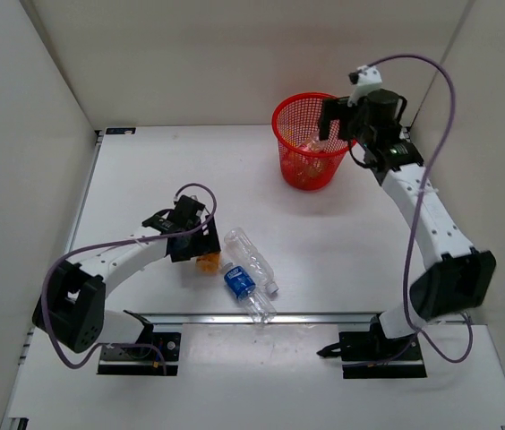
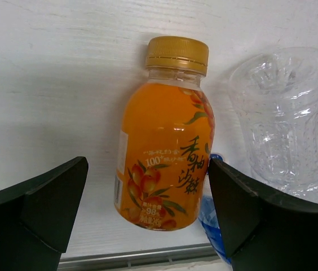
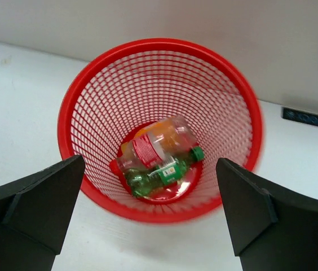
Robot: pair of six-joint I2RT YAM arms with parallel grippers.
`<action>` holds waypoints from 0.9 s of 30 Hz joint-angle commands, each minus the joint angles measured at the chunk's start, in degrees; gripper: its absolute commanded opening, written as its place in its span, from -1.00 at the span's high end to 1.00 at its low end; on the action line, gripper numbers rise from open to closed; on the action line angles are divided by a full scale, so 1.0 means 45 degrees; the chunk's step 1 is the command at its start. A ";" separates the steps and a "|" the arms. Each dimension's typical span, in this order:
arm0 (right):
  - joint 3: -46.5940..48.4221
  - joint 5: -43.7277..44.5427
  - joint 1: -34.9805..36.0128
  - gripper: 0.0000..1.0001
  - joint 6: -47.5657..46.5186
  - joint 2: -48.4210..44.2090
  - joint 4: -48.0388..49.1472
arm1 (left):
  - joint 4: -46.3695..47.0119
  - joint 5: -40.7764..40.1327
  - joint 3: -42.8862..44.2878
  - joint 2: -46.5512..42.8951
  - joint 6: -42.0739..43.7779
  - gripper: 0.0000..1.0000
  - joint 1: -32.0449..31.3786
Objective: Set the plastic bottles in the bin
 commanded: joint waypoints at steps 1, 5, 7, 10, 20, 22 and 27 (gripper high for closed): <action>-0.1736 0.0809 -0.0978 -0.99 0.1445 -0.2494 -0.0285 | 0.0772 0.0197 -0.0100 0.0170 0.0119 -0.96 -0.0129; -0.4025 0.0416 -0.1664 -0.99 0.2150 -0.4719 -0.0556 | 0.0755 -0.0093 -0.0179 0.0561 0.0138 -0.78 -0.0091; -0.4651 0.0474 -0.1841 -0.98 0.2170 -0.5387 -0.1121 | 0.1026 -0.0018 -0.0392 0.0659 0.0313 -0.66 0.0007; -0.5493 0.0923 -0.1860 -0.99 0.2130 -0.6402 -0.1882 | 0.1534 0.0314 -0.0471 0.0678 0.0391 -0.40 0.0241; -0.8477 0.1373 -0.4413 -0.99 0.3652 -0.7907 -0.4209 | 0.0500 -0.0348 0.3075 -0.0298 0.1132 0.41 0.0945; -0.9108 0.0714 -0.5350 -0.98 0.3713 -0.8491 -0.4209 | 0.0810 -0.1205 0.4422 -0.0084 0.1330 0.45 0.0712; -0.9889 0.2406 -0.4634 -0.98 0.3380 -0.9157 -0.4152 | 0.2641 -0.0781 0.8469 0.2332 0.1486 0.54 0.0165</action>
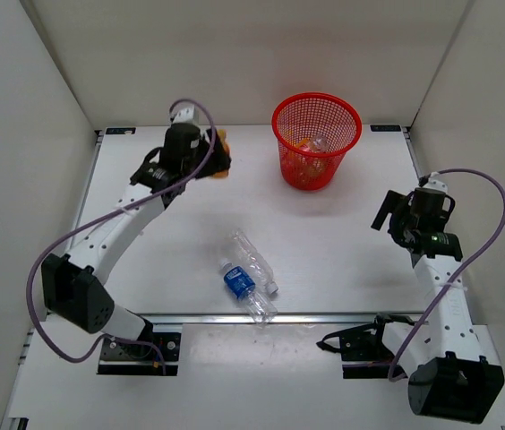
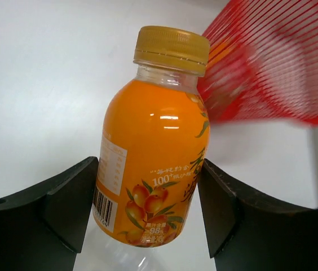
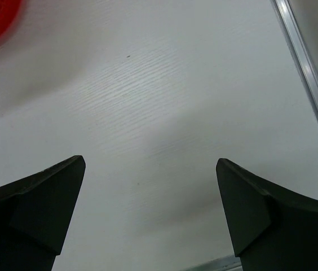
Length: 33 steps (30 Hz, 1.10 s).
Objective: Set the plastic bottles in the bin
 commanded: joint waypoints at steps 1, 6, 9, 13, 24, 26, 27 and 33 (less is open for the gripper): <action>-0.0039 0.0792 0.0297 -1.00 0.0009 -0.0692 0.0303 | 0.2677 -0.0128 0.2544 0.1695 0.0223 0.58 -0.0695; -0.0196 0.1122 0.0275 -0.98 0.0243 -0.1045 0.0225 | 0.7254 -0.0013 0.4969 0.4562 -0.0906 0.38 -0.1556; -0.0235 0.0790 0.0334 -1.00 0.0146 -0.1046 0.0127 | 0.6677 0.0028 1.0129 0.7469 -0.0990 0.29 -0.2237; -0.0352 0.0634 0.0374 -0.98 0.0263 -0.1006 0.0302 | 0.4781 -0.0499 1.6060 1.1652 -0.0773 0.22 -0.2943; 0.0350 0.0266 0.0997 -0.99 -0.0440 -0.0323 0.0713 | 0.4645 -0.0483 1.4366 1.0452 0.0182 -0.97 -0.3295; 0.0467 -0.0593 0.1522 -0.98 -0.1004 -0.0186 0.0869 | 0.4019 -0.0188 1.4137 0.9927 0.0338 -0.97 -0.3257; 0.0429 -0.0848 0.1680 -0.98 -0.1123 -0.0069 0.0811 | 0.3725 -0.0246 1.3999 0.9382 0.0533 -0.97 -0.3411; 0.1150 -0.0150 0.5189 -0.98 -0.2022 0.0360 0.0363 | 0.2629 -0.2080 0.7951 0.4564 0.1492 -0.97 -0.3667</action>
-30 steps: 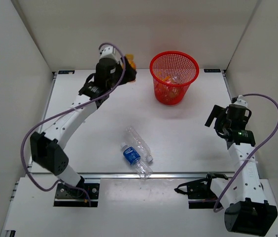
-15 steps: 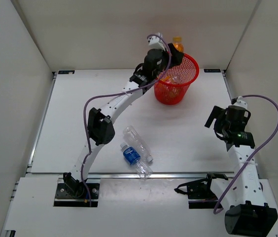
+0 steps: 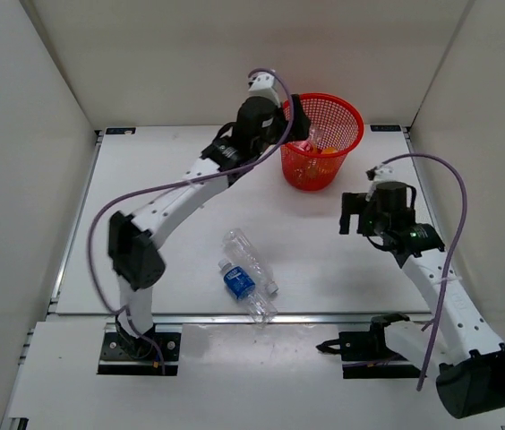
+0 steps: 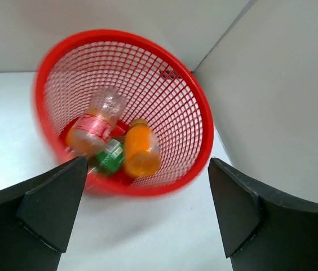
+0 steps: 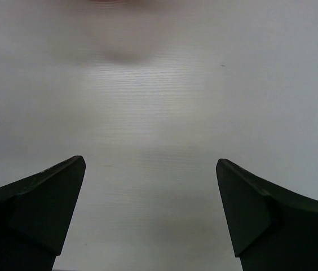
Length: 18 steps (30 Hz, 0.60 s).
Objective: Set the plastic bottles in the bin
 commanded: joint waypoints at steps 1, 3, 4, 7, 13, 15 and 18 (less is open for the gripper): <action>0.0918 0.0580 0.1994 -0.99 -0.0803 0.0322 0.0046 | -0.0931 -0.1691 -0.3565 -0.4379 0.0526 -0.97 -0.0136; 0.1210 0.1031 0.3981 -0.98 -0.0493 0.0829 -0.0072 | -0.1340 -0.1834 -0.6231 -0.6157 0.0059 -0.97 0.0291; 0.1308 0.0916 0.4900 -1.00 -0.0588 0.1064 0.0083 | -0.1807 -0.1891 -0.7806 -0.7329 -0.0331 -0.97 0.0449; 0.1426 0.0234 0.6701 -0.98 -0.0393 0.1885 0.0803 | -0.3353 -0.2069 -1.1545 -1.0239 -0.1561 -0.97 0.1035; 0.2109 -0.0648 0.9027 -0.95 -0.0568 0.4519 0.2795 | -0.5774 -0.0681 -1.6897 -1.5379 -0.4373 -0.95 0.1954; 0.2208 -0.1151 0.9537 -0.95 -0.0647 0.5183 0.3617 | -0.6594 -0.0449 -1.7699 -1.7001 -0.4885 -0.97 0.2071; 0.2714 -0.1000 0.9967 -0.85 -0.0861 0.6432 0.5004 | -0.7316 0.0176 -1.8173 -1.7924 -0.4459 -0.97 0.2891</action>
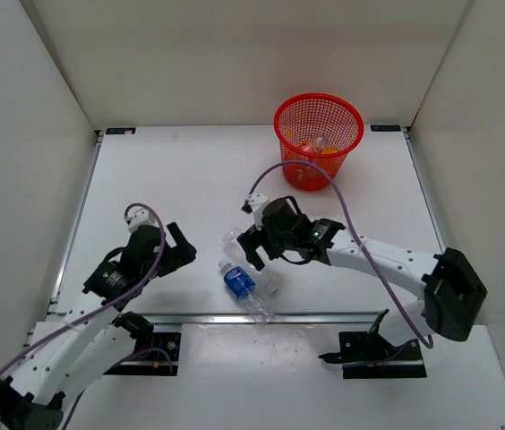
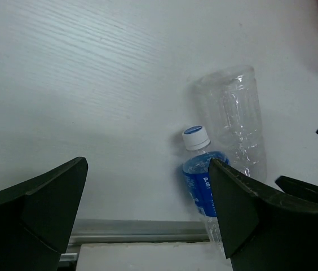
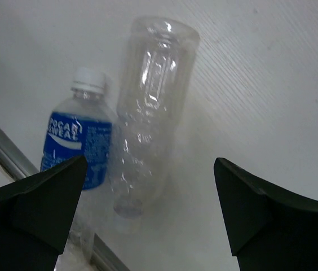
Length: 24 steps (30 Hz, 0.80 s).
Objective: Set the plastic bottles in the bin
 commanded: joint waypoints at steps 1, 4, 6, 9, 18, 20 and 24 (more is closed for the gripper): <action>0.0899 -0.0115 0.0288 -0.85 -0.0081 0.1146 0.2532 | -0.1329 0.0819 0.0079 -0.0921 -0.0391 -0.98 0.0866; 0.0919 -0.0075 0.0113 -0.84 0.0251 0.1930 0.3489 | -0.1780 0.0861 0.0101 -0.1175 -0.0195 -0.98 0.0948; 0.0530 -0.0153 0.0053 -0.87 0.0331 0.2281 0.4194 | -0.1781 0.0742 0.0120 -0.1507 -0.0564 -0.97 0.0792; 0.0605 -0.0075 -0.0063 -0.85 0.0371 0.3101 0.4353 | -0.1781 0.0838 -0.0114 -0.1508 -0.0508 -0.97 0.0868; 0.0646 0.0159 -0.0688 -0.35 0.1074 0.4374 0.4215 | -0.1332 0.1307 -0.0349 -0.1235 -0.0332 -0.97 0.1083; 0.0548 0.0139 -0.0708 -0.14 0.0880 0.4179 0.4508 | -0.1002 0.1367 -0.0369 -0.1040 -0.0390 -0.97 0.0986; 0.1190 0.0335 -0.1156 0.33 0.0236 0.3224 0.3943 | -0.0689 0.1483 -0.0543 -0.0728 -0.0468 -0.97 0.0947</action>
